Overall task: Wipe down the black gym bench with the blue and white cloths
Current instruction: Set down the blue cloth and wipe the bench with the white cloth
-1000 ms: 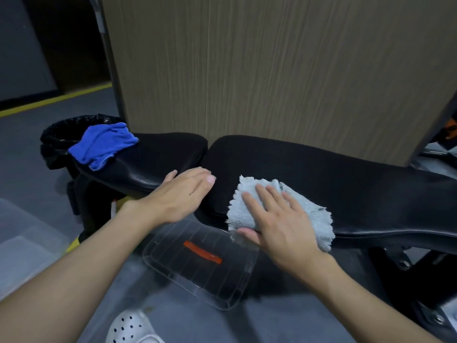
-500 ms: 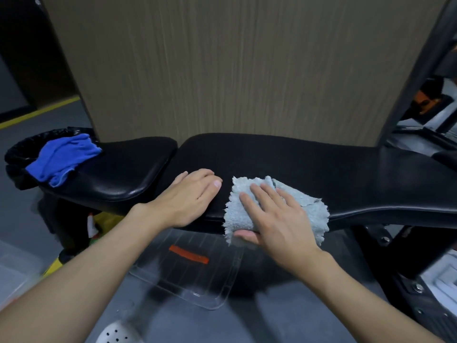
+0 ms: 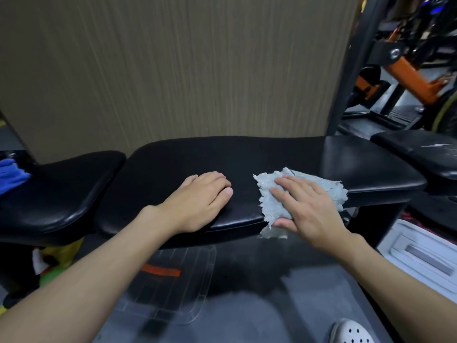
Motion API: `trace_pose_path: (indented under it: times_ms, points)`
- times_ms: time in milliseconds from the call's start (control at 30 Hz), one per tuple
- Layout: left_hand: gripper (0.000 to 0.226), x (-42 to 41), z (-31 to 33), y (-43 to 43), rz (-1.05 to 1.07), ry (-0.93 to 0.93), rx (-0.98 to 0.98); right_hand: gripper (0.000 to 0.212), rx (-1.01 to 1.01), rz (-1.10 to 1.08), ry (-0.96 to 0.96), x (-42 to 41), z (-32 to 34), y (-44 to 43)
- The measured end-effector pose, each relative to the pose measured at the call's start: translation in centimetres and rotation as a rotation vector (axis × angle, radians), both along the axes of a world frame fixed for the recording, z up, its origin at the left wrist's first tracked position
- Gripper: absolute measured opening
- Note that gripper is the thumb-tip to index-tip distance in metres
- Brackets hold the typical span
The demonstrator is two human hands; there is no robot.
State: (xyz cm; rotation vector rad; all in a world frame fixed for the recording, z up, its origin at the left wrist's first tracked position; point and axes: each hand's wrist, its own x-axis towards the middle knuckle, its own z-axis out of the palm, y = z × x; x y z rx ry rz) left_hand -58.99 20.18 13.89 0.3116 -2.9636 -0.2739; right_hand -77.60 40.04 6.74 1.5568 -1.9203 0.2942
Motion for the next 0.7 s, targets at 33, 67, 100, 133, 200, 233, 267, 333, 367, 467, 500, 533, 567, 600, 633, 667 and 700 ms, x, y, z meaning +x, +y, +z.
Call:
trace_pose_path:
  times_ms: [33,67,100,133,200,233,267,333,367,467,500,533,567,600,633,667,700]
  points:
    - [0.044,-0.4,0.1,0.3,-0.014,0.010,-0.011,0.072,-0.048,-0.020,-0.002,0.2,-0.3,0.1]
    - [0.042,-0.9,0.1,0.6,-0.027,0.015,-0.020,0.070,-0.110,-0.037,-0.008,0.7,-0.8,-0.1]
    - [0.041,-1.4,0.2,0.9,-0.039,0.019,-0.021,0.066,-0.181,-0.045,-0.019,1.4,-1.3,-0.4]
    - [0.041,-2.0,0.2,1.2,-0.049,0.022,-0.012,0.061,-0.256,-0.045,-0.027,2.1,-1.8,-0.8]
    - [0.041,-3.3,0.2,1.7,-0.059,0.030,0.023,0.055,-0.382,-0.028,-0.019,2.6,-2.9,-1.9]
    - [0.041,-3.9,0.2,1.9,-0.063,0.034,0.035,0.055,-0.422,-0.012,0.003,2.3,-3.2,-2.2]
    - [0.041,-4.4,0.1,2.0,-0.068,0.038,0.039,0.056,-0.444,0.004,0.040,1.7,-3.4,-2.4]
    - [0.041,-5.4,0.0,1.9,-0.067,0.040,0.034,0.058,-0.458,0.020,0.115,-0.3,-4.0,-2.1]
    - [0.041,-5.9,-0.1,1.8,-0.062,0.042,0.031,0.059,-0.465,0.008,0.136,-1.3,-4.2,-1.6]
    - [0.040,-7.4,-0.2,2.1,-0.057,0.040,0.028,0.057,-0.482,-0.095,0.155,-4.2,-4.5,0.4]
    - [0.040,-8.0,-0.2,2.3,-0.055,0.034,0.030,0.054,-0.475,-0.130,0.152,-4.9,-4.4,1.0]
    - [0.041,-8.6,-0.2,2.5,-0.053,0.026,0.035,0.052,-0.469,-0.159,0.143,-5.5,-4.4,1.6]
    - [0.041,-9.2,-0.2,2.8,-0.054,0.016,0.041,0.050,-0.465,-0.189,0.129,-6.0,-4.3,2.1]
    - [0.041,-9.8,-0.2,3.0,-0.060,0.005,0.045,0.049,-0.465,-0.220,0.110,-6.4,-4.2,2.6]
    - [0.042,-10.4,-0.2,3.2,-0.070,-0.004,0.045,0.048,-0.465,-0.258,0.085,-6.8,-4.1,3.2]
    - [0.042,-11.0,-0.1,3.5,-0.086,-0.009,0.041,0.048,-0.468,-0.302,0.059,-7.2,-3.9,3.9]
    - [0.042,-11.5,0.0,3.8,-0.105,-0.011,0.036,0.048,-0.469,-0.346,0.027,-7.7,-3.7,4.6]
